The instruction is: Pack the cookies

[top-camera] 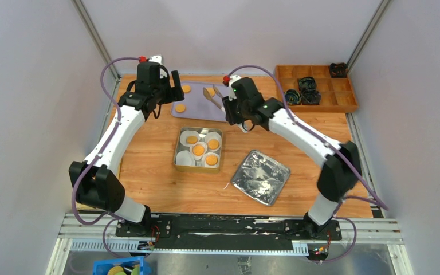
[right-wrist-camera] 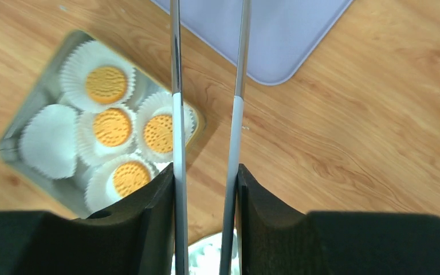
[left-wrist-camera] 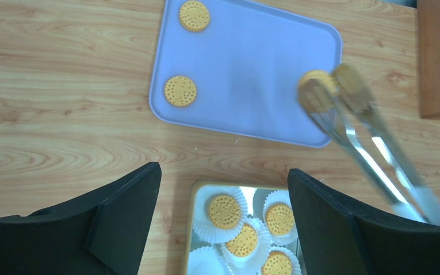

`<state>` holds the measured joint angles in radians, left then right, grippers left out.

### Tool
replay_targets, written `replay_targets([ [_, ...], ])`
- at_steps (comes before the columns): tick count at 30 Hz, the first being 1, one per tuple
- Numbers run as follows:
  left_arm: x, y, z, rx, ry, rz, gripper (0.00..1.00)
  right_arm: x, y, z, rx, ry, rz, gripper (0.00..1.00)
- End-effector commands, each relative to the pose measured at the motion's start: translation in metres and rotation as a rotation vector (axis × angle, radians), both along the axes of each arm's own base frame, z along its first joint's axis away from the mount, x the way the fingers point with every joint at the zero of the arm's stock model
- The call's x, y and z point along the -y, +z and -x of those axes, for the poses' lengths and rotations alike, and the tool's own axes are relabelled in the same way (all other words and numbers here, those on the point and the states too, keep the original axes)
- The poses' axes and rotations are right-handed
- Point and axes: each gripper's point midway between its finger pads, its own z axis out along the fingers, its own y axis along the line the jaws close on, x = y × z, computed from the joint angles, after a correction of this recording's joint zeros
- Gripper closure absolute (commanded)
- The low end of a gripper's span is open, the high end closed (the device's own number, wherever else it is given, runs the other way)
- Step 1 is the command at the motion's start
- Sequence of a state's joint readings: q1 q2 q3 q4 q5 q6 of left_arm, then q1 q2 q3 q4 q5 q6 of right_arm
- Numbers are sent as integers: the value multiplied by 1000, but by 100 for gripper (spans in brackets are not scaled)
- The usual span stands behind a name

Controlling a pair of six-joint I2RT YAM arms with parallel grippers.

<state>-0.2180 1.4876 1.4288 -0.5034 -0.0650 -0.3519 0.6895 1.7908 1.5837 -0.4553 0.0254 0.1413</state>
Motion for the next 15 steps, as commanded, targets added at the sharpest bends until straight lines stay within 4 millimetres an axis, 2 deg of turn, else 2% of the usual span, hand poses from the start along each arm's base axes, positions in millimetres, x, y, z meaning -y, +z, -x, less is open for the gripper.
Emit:
replay_targets([
  [1, -6, 15, 1, 31, 27, 2, 13, 5, 45, 39, 85, 46, -77, 87],
  [5, -6, 16, 4, 30, 24, 10, 13, 7, 55, 86, 87, 116, -97, 87],
  [11, -6, 19, 8, 37, 24, 18, 13, -14, 44, 161, 44, 282, -80, 87],
  [15, -5, 23, 10, 44, 19, 24, 13, -22, 30, 185, 8, 325, -51, 87],
])
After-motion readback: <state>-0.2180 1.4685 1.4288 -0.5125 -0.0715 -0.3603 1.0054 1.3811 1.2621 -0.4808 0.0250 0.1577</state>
